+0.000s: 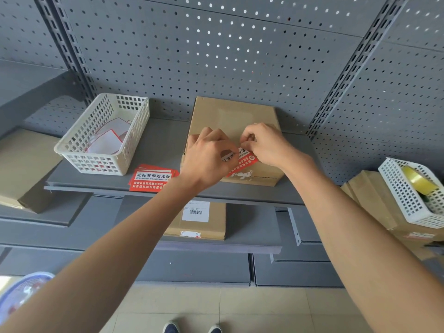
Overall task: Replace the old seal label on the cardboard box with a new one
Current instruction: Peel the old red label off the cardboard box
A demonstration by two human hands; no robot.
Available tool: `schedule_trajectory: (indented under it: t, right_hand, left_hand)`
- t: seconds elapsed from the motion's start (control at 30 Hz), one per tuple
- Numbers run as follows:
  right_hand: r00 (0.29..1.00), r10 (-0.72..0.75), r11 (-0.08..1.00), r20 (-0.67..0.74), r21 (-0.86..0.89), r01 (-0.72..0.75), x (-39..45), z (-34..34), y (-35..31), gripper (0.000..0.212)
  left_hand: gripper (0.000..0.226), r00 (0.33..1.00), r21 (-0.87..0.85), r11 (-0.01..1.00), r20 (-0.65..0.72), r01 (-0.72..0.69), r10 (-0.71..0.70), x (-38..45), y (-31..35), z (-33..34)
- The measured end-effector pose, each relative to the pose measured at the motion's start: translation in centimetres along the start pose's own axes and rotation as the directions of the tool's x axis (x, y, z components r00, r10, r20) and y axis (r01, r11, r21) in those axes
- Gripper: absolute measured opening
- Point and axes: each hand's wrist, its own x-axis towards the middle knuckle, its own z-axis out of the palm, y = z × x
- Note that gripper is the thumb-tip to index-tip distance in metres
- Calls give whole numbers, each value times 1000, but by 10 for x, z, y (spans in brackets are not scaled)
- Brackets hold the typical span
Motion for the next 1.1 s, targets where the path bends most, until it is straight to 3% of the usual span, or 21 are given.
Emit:
schedule_trajectory:
  t: [0.17,0.43,1.1]
  right_hand:
    - [999,-1,1000,-43,-31,0,-4,4,-3,14]
    - [940,-86,983,-330,126,134,-29,26,14,15]
    - [948,-95,985,-304,112,135,-27,26,10,11]
  left_hand:
    - [12,1000,-2,1000,-15,-1,1,-1,0,1]
    - [11,999,17,1000,-29,-14,15,-4,-4,4]
    - [17,999,42,999,-39,-10,12,-4,-2,5]
